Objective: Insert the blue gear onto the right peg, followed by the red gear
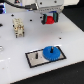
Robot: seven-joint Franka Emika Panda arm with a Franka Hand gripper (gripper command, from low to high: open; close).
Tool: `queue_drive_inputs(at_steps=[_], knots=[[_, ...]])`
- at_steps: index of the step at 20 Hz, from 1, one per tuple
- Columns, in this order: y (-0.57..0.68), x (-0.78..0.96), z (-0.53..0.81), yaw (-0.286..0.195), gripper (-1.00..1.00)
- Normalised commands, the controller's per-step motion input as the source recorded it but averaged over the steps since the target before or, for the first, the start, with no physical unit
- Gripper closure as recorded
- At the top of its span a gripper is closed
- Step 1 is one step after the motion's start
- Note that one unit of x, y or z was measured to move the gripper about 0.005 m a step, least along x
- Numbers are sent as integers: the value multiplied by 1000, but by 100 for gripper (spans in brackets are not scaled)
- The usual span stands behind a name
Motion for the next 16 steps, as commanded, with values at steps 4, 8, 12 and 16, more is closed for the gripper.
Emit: queue_drive_inputs(at_steps=[4, 8, 12, 16], knots=[[-102, 797, 409, 0, 100], [-65, 836, 343, 0, 100], [-96, 869, 298, 0, 100], [-115, 863, 271, 0, 100]])
